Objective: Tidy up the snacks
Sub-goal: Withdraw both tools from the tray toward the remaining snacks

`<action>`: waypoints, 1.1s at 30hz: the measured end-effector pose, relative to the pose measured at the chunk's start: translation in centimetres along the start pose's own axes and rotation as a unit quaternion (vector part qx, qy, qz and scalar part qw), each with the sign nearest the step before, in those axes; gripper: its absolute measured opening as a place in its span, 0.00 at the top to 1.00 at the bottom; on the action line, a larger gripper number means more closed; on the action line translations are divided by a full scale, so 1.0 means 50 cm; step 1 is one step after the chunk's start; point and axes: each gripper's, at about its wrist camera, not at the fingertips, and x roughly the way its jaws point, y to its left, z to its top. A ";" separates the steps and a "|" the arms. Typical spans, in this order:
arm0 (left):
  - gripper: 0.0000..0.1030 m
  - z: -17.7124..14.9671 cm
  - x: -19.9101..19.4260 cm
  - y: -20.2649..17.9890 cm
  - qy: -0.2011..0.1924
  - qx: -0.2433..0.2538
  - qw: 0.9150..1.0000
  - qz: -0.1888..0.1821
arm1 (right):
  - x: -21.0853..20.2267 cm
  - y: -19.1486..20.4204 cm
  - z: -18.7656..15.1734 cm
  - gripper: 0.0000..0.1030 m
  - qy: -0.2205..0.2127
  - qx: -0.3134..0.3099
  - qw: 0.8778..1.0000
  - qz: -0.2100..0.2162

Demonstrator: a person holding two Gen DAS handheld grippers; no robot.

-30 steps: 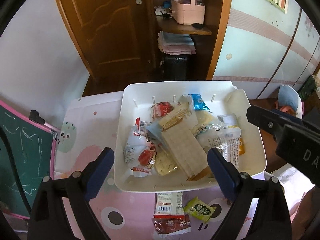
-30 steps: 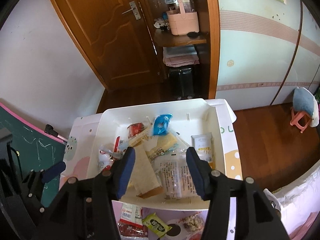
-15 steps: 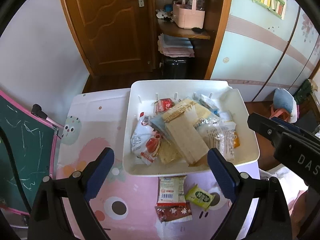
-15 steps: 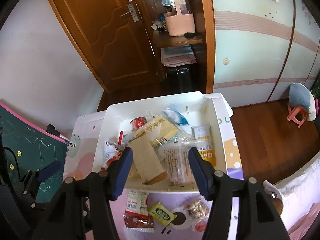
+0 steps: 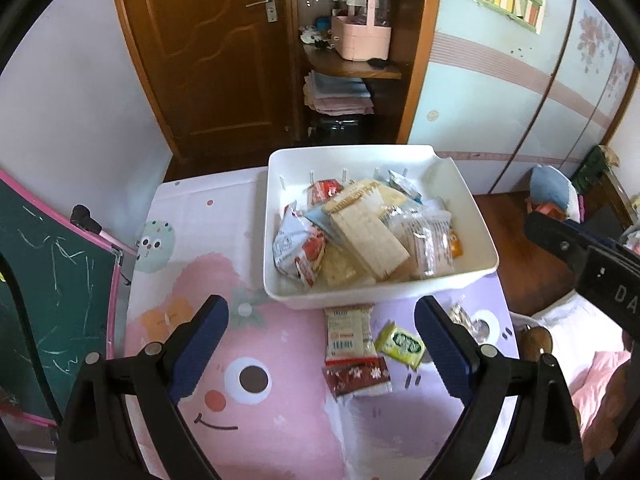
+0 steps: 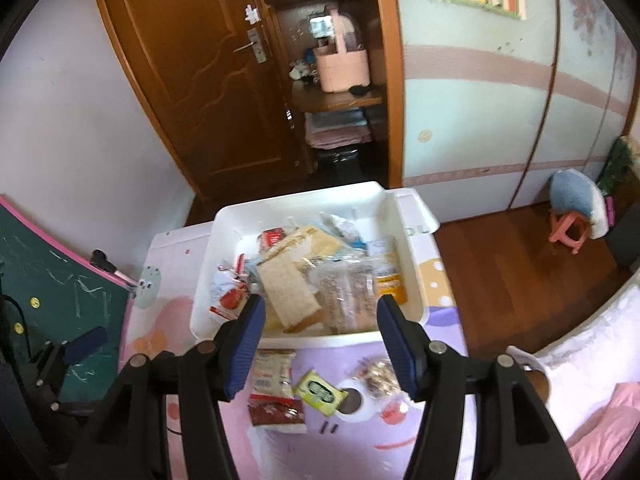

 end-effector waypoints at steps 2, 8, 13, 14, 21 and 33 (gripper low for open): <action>0.09 -0.013 -0.010 0.003 0.000 0.004 1.000 -0.006 | -0.021 -0.007 -0.014 0.43 -0.011 -0.003 1.000 -0.023; 0.09 -0.051 -0.021 0.005 -0.001 0.016 1.000 -0.024 | -0.062 -0.064 -0.057 0.43 -0.011 0.028 0.999 -0.027; 0.09 -0.087 0.008 -0.004 0.011 0.040 0.999 -0.031 | -0.060 -0.125 -0.095 0.44 0.008 0.056 0.998 -0.026; 0.09 -0.097 0.016 -0.007 0.014 0.047 0.998 -0.035 | -0.055 -0.132 -0.103 0.44 0.013 0.063 0.998 -0.026; 0.09 -0.176 0.108 -0.039 0.036 0.119 0.990 -0.066 | -0.002 -0.168 -0.152 0.44 0.051 0.070 0.995 -0.038; 0.18 -0.238 0.268 -0.085 0.072 0.221 0.969 -0.079 | 0.181 -0.165 -0.216 0.44 0.132 0.028 0.991 -0.014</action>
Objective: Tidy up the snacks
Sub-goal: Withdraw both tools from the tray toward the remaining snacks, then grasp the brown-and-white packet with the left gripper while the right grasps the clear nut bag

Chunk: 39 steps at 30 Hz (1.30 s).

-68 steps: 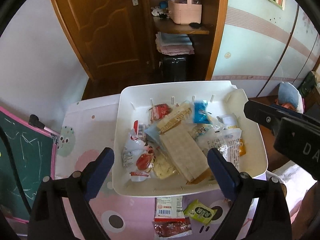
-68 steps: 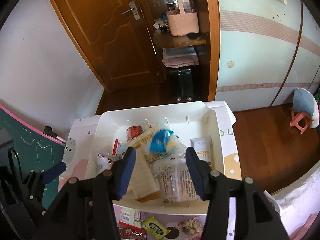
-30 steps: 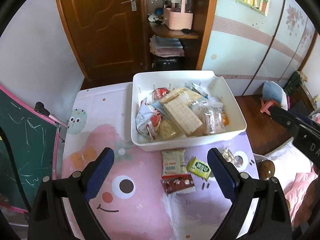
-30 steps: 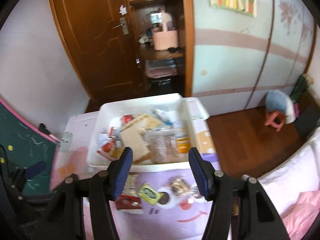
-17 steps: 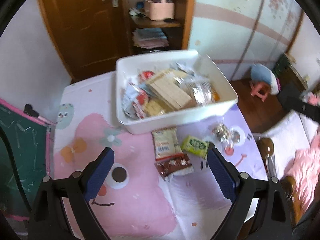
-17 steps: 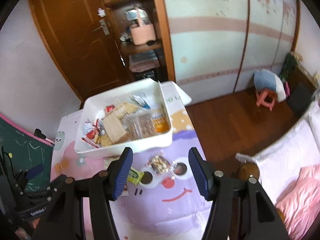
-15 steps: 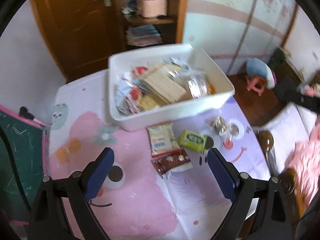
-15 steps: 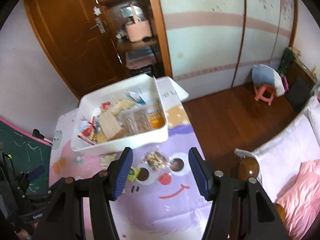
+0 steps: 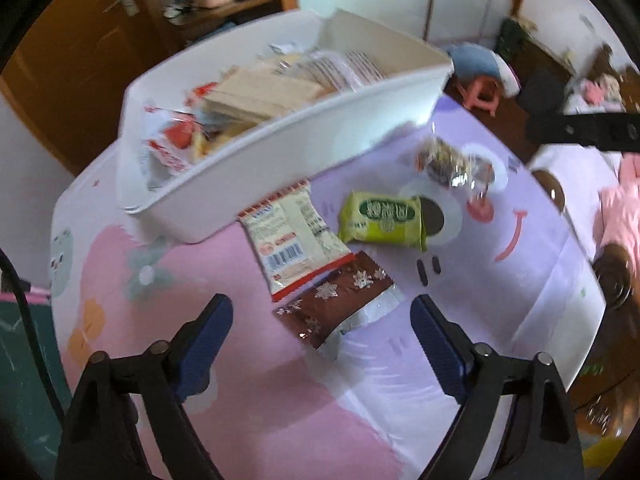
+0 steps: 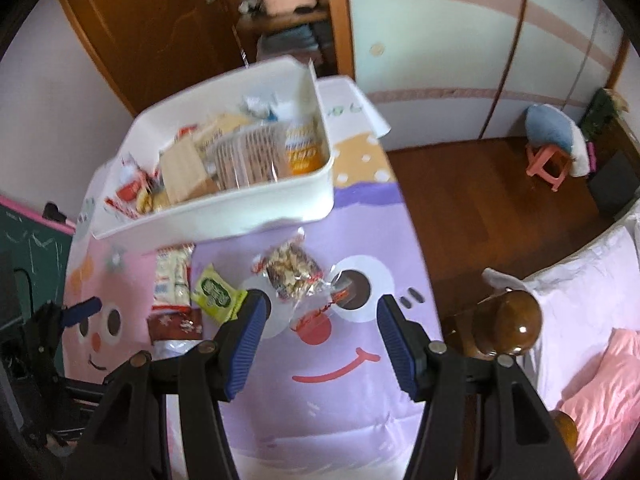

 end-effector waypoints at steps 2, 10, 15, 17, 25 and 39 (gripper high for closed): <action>0.27 -0.002 0.028 -0.007 0.015 0.018 1.000 -0.003 | 0.038 0.002 0.002 0.44 0.019 -0.007 1.000 0.004; 0.32 -0.001 0.103 0.001 0.063 0.030 0.997 -0.016 | 0.122 0.025 0.024 0.44 0.047 -0.054 0.997 0.011; 0.36 0.006 0.130 0.020 0.083 0.002 0.996 -0.034 | 0.158 0.049 0.035 0.44 0.056 -0.083 0.995 0.005; 0.37 0.009 0.134 0.027 0.084 -0.010 0.996 -0.038 | 0.170 0.054 0.038 0.44 0.060 -0.089 0.994 0.008; 0.61 0.016 0.133 0.044 0.079 -0.044 0.995 -0.035 | 0.181 0.058 0.036 0.53 0.052 -0.095 0.994 0.032; 0.79 -0.003 0.098 0.023 0.073 -0.091 0.992 -0.052 | 0.160 0.070 0.033 0.75 0.033 -0.124 0.990 0.052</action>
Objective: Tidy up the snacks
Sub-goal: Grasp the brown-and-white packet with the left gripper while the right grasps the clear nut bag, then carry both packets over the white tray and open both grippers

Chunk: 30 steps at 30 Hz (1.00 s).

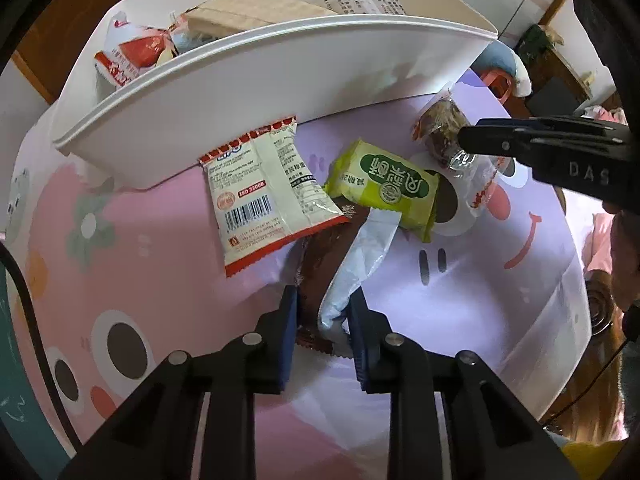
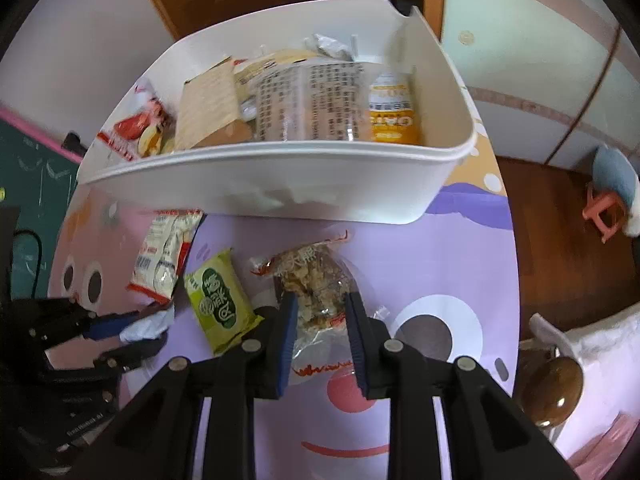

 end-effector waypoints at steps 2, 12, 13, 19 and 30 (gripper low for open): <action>0.79 -0.004 -0.002 0.004 0.000 -0.007 1.000 -0.003 | 0.003 0.007 0.003 0.75 0.004 -0.010 1.000 -0.007; 0.81 -0.040 -0.031 0.028 -0.005 -0.040 0.999 -0.022 | 0.056 0.064 0.016 0.51 0.018 -0.057 0.997 -0.052; 0.81 -0.043 -0.036 0.031 -0.006 -0.044 0.999 -0.024 | 0.062 0.065 0.018 0.51 0.022 -0.055 0.997 -0.052; 0.82 -0.056 -0.072 0.046 -0.018 -0.062 0.997 -0.036 | 0.053 0.065 0.020 0.59 0.017 -0.037 0.999 -0.024; 0.82 -0.066 -0.176 0.033 -0.050 -0.055 0.995 -0.067 | -0.083 0.091 -0.021 0.60 -0.011 -0.005 0.999 0.034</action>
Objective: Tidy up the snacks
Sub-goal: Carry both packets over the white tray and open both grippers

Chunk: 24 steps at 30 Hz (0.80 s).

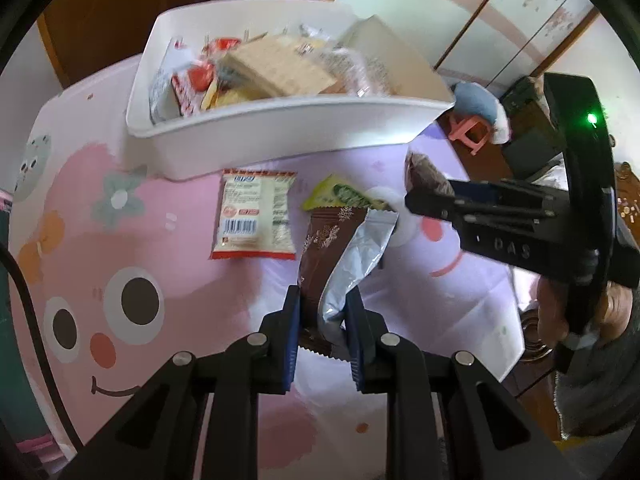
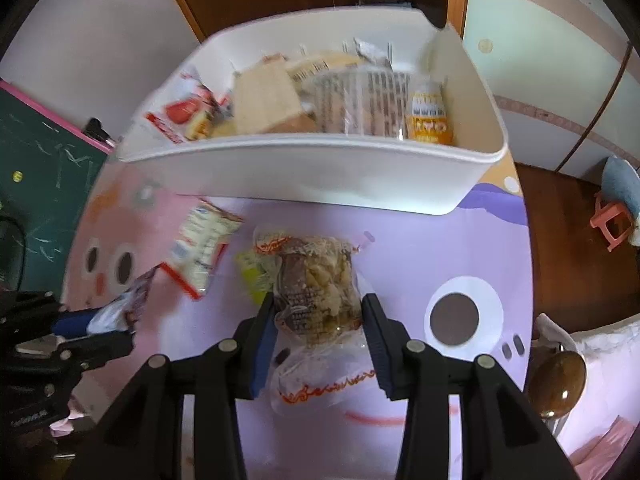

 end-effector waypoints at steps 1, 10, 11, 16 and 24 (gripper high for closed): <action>0.82 0.007 -0.007 -0.009 -0.005 0.002 1.000 -0.002 | -0.013 0.008 0.000 0.60 -0.005 0.000 1.000 0.006; 0.82 0.098 -0.126 -0.063 -0.079 0.008 0.997 -0.017 | -0.175 0.051 0.057 0.60 -0.099 -0.014 0.994 0.032; 0.82 0.109 -0.142 -0.062 -0.087 0.010 0.996 -0.013 | -0.189 0.054 0.065 0.60 -0.108 -0.015 0.994 0.033; 0.82 0.184 -0.202 -0.060 -0.122 -0.003 0.992 0.020 | -0.249 0.059 0.127 0.60 -0.152 -0.001 0.988 0.029; 0.81 0.310 -0.249 -0.015 -0.165 -0.068 0.982 0.056 | -0.286 0.037 0.238 0.59 -0.184 0.023 0.983 0.011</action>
